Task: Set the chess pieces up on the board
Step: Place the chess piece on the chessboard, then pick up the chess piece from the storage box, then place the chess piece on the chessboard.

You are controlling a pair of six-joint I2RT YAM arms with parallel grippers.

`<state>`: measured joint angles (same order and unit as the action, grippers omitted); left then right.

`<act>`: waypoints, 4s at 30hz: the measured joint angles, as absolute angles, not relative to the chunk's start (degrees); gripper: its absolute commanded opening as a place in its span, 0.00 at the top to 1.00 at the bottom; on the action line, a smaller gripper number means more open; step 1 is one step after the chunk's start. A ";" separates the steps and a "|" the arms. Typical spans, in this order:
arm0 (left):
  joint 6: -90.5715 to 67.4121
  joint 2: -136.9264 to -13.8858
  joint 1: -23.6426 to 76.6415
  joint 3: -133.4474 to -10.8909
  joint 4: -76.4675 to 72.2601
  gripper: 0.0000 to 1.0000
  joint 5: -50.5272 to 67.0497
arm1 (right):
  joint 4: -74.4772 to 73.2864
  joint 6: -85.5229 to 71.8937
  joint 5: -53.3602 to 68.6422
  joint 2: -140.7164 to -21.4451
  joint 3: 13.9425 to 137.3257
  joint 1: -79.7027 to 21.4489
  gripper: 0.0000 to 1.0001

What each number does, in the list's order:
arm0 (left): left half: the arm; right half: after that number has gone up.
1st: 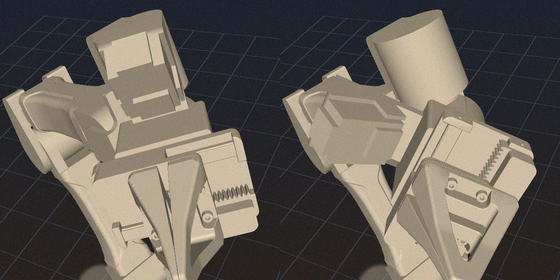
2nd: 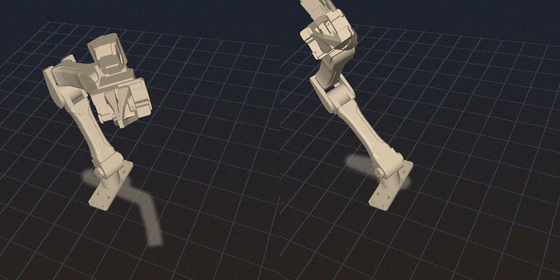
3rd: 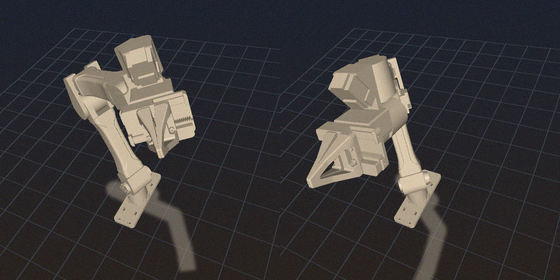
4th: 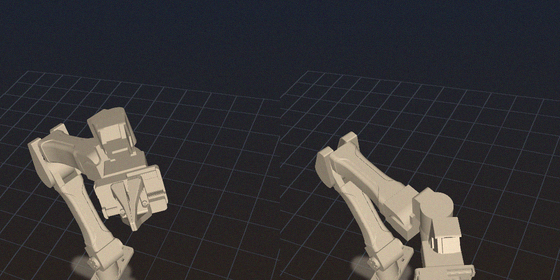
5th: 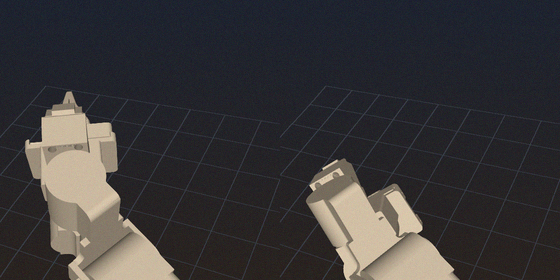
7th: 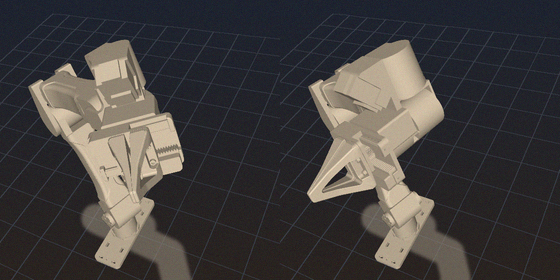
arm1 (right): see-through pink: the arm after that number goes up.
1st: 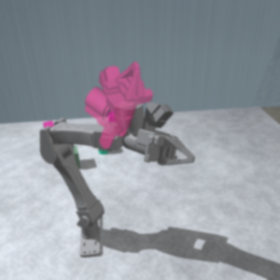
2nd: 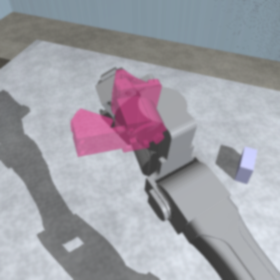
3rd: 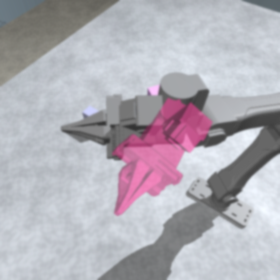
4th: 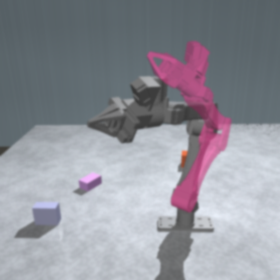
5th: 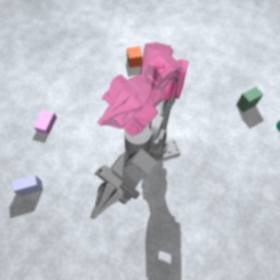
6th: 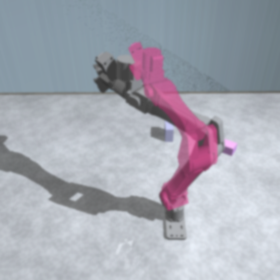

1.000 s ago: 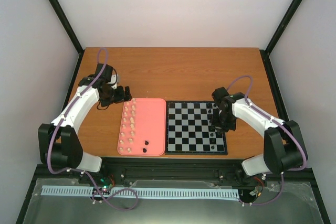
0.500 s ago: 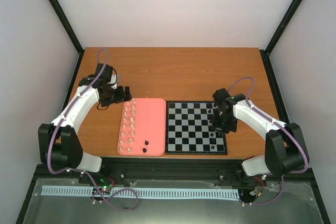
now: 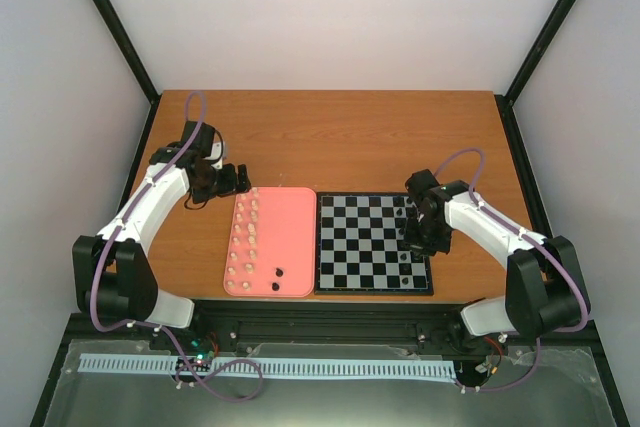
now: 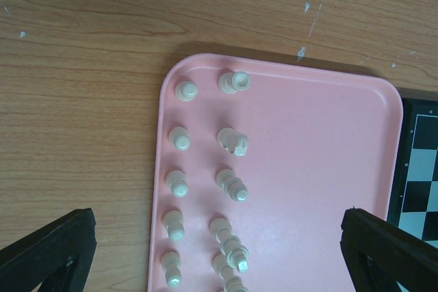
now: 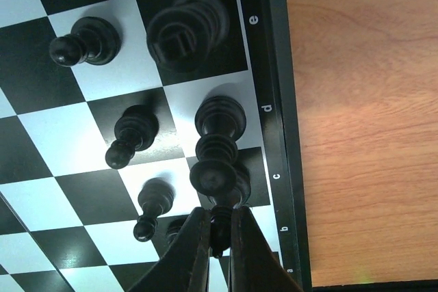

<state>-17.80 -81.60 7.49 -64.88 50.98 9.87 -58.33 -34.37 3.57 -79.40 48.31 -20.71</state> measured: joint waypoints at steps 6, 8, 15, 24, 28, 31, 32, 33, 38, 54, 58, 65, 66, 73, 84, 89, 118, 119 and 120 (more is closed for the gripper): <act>-17.80 -81.60 7.49 -64.88 50.98 0.00 9.85 | -58.19 -34.33 3.68 -79.50 48.31 -20.69 0.94; -17.80 -81.60 7.49 -64.88 50.98 0.00 9.85 | -58.22 -34.26 3.66 -79.50 48.31 -20.69 0.82; -17.80 -81.60 7.49 -64.88 50.98 0.00 9.87 | -58.48 -34.24 3.49 -79.46 48.29 -20.64 0.60; -17.80 -81.60 7.49 -64.88 50.98 0.00 9.87 | -62.19 -34.02 2.52 -77.47 52.14 -20.73 0.56; -17.80 -81.60 7.49 -64.88 50.98 0.00 9.87 | -64.16 -34.13 2.13 -77.17 56.77 -22.22 0.57; -17.80 -81.60 7.49 -64.88 50.98 0.00 9.89 | -65.32 -34.41 1.96 -77.78 61.84 -25.02 0.57; -17.80 -81.60 7.49 -64.88 50.98 0.00 9.89 | -65.49 -34.50 1.93 -78.67 64.03 -26.44 0.57; -17.80 -81.60 7.49 -64.88 50.98 0.00 9.89 | -65.58 -34.57 2.04 -79.88 66.08 -27.92 0.57; -17.80 -81.60 7.49 -64.88 51.03 0.00 9.89 | -64.64 -33.56 2.26 -92.79 80.14 -39.29 0.57; -17.80 -80.77 7.49 -64.77 51.00 0.00 9.65 | -64.16 -18.98 12.62 -122.06 104.03 -62.41 0.58; -17.82 -79.31 7.49 -64.12 50.98 0.00 9.65 | -64.93 -17.37 14.22 -123.44 105.62 -63.13 0.58; -17.82 -78.78 7.40 -63.42 51.00 0.00 8.86 | -65.47 -15.88 16.16 -126.23 106.30 -64.55 0.60; -17.82 -78.78 7.40 -63.37 50.98 0.00 8.71 | -65.76 -15.77 16.43 -126.50 106.50 -64.62 0.61; -17.82 -78.67 7.29 -63.37 50.98 0.00 7.97 | -66.59 -15.35 17.32 -128.44 107.77 -64.64 0.67; -17.82 -77.71 7.27 -63.37 50.98 0.00 8.67 | -66.94 -14.85 17.15 -131.28 107.96 -64.64 0.82; -17.82 -77.69 7.25 -63.37 50.98 0.00 8.84 | -67.70 -14.83 16.12 -131.35 108.44 -64.66 0.93; -17.82 -77.69 7.49 -63.37 50.94 0.00 11.00 | -77.58 -25.12 6.33 -88.49 73.21 -40.38 0.97; -17.82 -77.69 7.49 -63.37 50.92 0.00 11.03 | -78.50 -25.32 6.20 -87.00 71.46 -39.31 0.97; -17.82 -77.69 7.49 -63.37 50.92 0.00 11.05 | -79.24 -25.61 6.22 -85.60 69.60 -38.41 0.97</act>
